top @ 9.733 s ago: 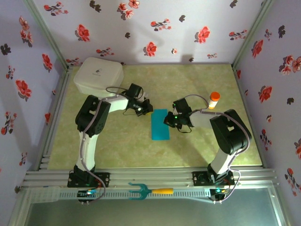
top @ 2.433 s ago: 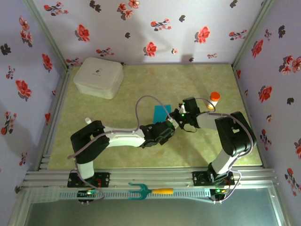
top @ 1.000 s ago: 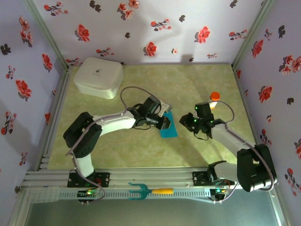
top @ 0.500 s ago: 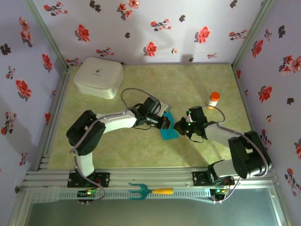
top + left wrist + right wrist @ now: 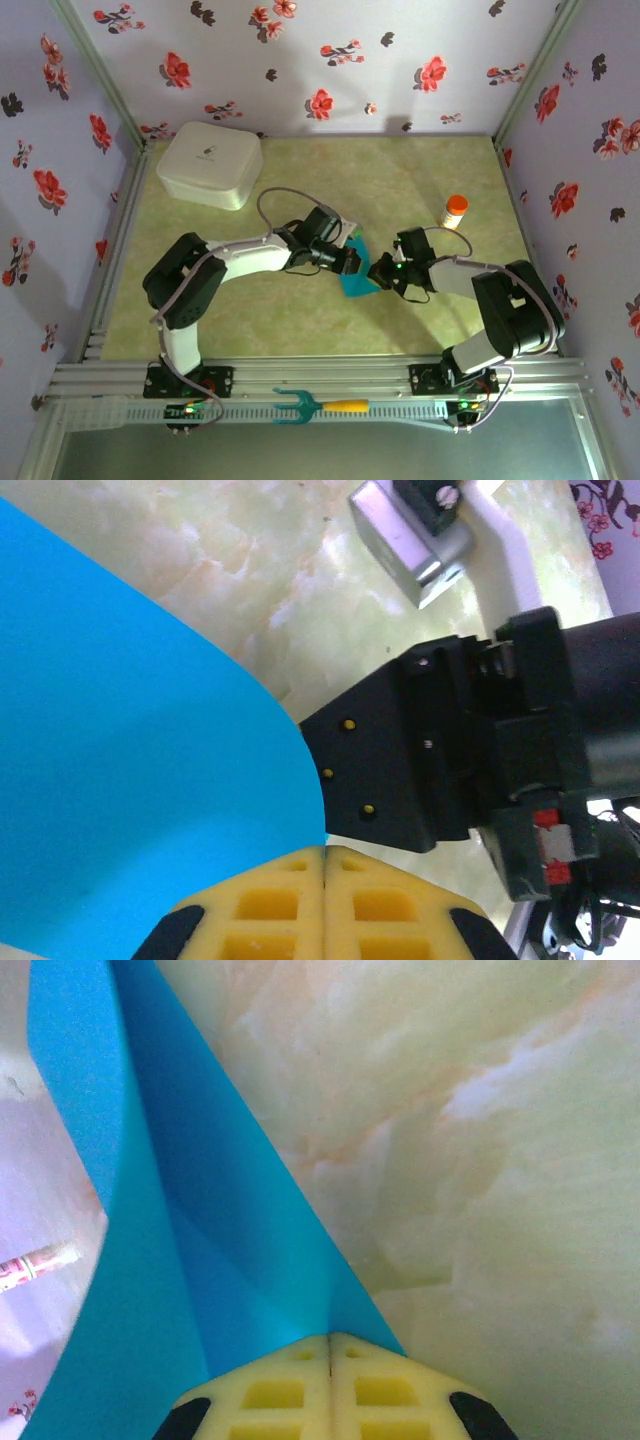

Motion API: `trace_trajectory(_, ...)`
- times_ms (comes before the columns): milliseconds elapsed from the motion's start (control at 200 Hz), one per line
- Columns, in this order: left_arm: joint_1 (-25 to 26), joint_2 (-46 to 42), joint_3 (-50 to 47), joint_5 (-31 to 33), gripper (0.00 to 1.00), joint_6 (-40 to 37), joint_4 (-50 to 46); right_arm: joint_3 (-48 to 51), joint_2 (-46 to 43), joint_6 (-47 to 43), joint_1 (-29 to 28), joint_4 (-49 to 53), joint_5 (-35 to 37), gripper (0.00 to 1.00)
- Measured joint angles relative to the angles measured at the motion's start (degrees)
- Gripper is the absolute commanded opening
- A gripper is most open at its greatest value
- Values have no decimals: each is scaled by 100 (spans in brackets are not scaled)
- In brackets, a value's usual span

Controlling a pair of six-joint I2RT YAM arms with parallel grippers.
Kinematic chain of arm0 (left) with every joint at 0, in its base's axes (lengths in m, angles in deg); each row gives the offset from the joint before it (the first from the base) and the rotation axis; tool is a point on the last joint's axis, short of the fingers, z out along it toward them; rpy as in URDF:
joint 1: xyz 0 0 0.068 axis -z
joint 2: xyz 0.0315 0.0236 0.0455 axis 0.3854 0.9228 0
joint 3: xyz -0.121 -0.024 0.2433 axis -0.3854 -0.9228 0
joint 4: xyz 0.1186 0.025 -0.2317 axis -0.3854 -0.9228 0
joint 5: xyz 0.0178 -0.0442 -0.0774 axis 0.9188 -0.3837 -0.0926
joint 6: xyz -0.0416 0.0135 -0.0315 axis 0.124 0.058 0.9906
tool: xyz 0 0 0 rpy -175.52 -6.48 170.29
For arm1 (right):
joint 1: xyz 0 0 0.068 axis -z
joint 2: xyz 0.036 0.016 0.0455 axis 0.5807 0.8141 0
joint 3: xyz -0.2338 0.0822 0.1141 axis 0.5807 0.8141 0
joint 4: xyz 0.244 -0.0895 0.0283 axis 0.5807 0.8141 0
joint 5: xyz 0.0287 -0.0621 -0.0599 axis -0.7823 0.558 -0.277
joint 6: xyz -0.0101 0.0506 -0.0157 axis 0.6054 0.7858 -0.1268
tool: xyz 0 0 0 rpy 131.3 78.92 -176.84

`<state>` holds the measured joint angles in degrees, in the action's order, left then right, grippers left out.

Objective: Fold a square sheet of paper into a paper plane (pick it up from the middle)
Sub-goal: Fold the triangle a second time at the center of the table.

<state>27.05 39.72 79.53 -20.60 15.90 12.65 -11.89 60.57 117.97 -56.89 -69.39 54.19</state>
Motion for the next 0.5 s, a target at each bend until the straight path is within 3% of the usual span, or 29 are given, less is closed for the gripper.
trace_trajectory(500,-212,181,-149,566,0,-90,-365,-149,0,-155,-85,271,166,0)
